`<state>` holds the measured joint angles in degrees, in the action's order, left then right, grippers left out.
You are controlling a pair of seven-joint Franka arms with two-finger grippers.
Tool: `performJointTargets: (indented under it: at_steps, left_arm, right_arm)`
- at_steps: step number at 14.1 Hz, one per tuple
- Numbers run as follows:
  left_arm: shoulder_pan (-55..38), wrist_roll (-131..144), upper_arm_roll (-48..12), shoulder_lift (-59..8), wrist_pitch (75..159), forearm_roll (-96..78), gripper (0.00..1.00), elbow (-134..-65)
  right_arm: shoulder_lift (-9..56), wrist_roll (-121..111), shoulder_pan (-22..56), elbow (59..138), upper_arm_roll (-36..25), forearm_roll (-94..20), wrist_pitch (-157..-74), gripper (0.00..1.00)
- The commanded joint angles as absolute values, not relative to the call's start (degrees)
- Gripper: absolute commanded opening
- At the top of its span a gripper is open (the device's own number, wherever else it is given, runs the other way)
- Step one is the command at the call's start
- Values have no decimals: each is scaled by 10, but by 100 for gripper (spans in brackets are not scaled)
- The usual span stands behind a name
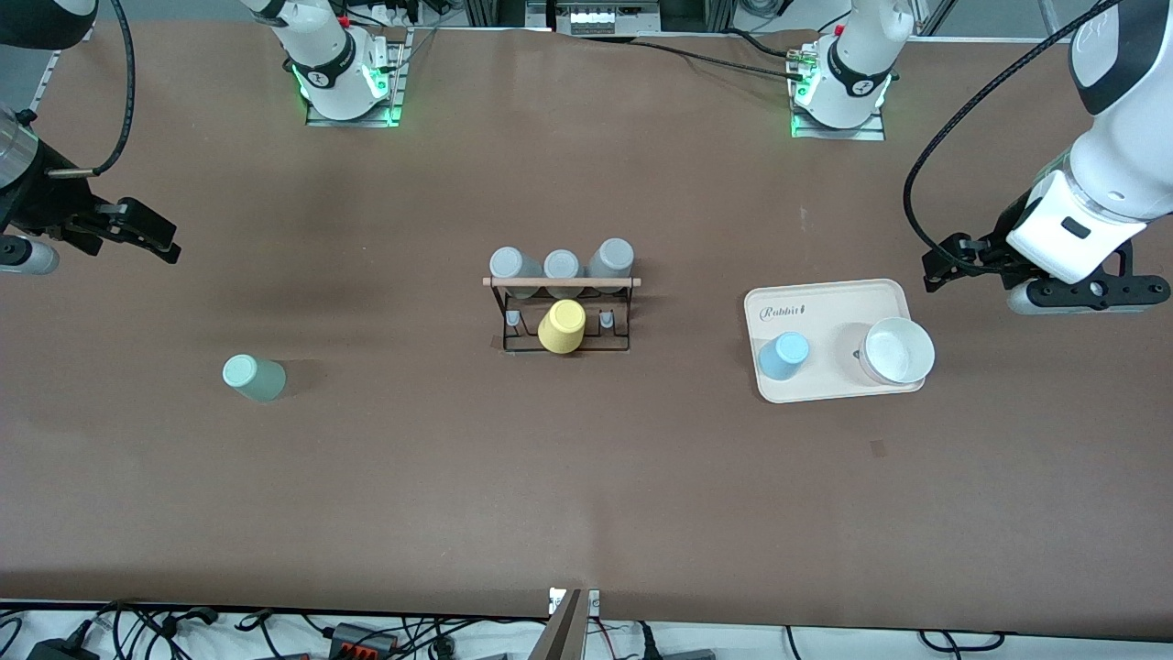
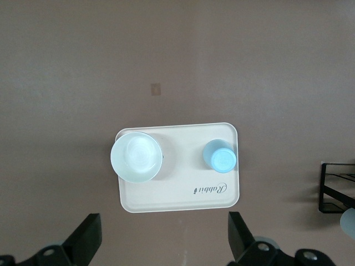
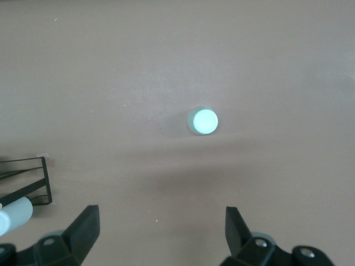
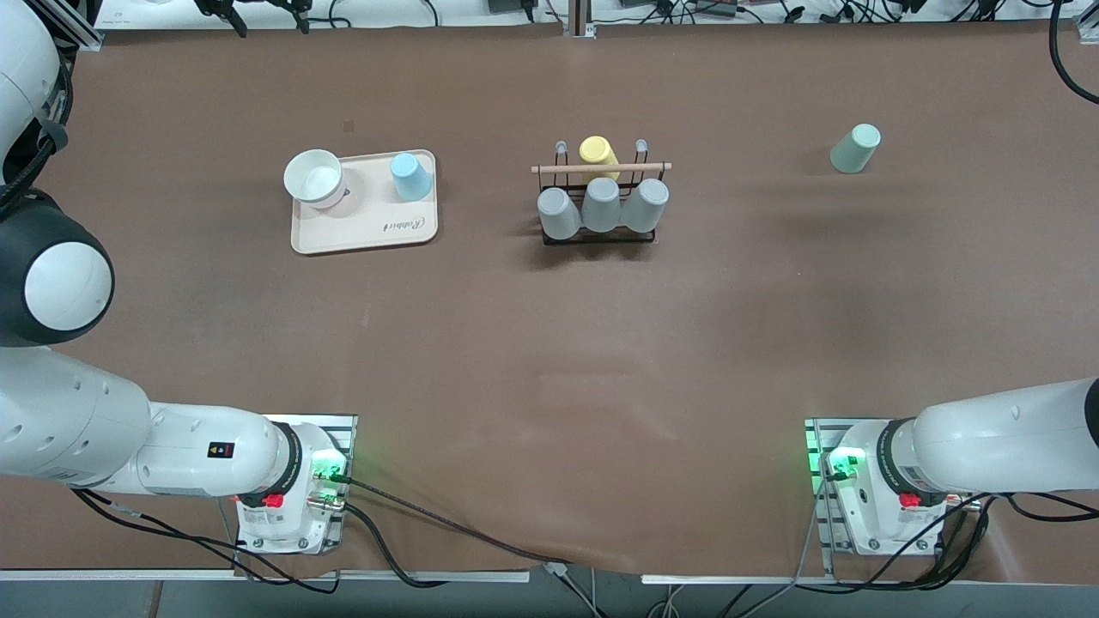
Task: Hang scattered cups on rack with three cups
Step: 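Reach the left gripper toward the light blue cup on the tray, then lower the left gripper and grasp the light blue cup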
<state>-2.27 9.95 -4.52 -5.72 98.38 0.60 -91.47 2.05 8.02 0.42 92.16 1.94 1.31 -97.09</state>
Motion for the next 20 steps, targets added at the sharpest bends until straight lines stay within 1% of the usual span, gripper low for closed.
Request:
performJointTargets:
  at_steps: [1,6,10,13,15,16,18,20]
  left_arm:
    - [-30,84,-38,-49,982,-6,100,-917]
    - [-27,7,-44,-50,975,-7,100,-917]
    - [-30,4,-47,-54,951,-8,100,-916]
    - [-30,3,-47,-70,940,-8,100,-914]
    - [-34,2,-48,-98,940,-7,100,-915]
    - [-35,3,-50,-125,947,-8,100,-915]
    - [-47,12,-65,-180,1007,-8,100,-911]
    - [-54,11,-66,-217,1037,-8,100,-918]
  right_arm:
    - [25,92,8,916,21,15,-980,100]
    - [25,84,7,915,21,17,-977,100]
    - [25,85,7,915,21,17,-976,100]
    - [25,88,7,915,21,17,-975,100]
    - [24,89,8,915,21,17,-975,100]
    - [24,89,8,915,21,17,-975,100]
    - [24,90,8,915,21,17,-974,100]
    - [24,90,7,915,21,17,-974,100]
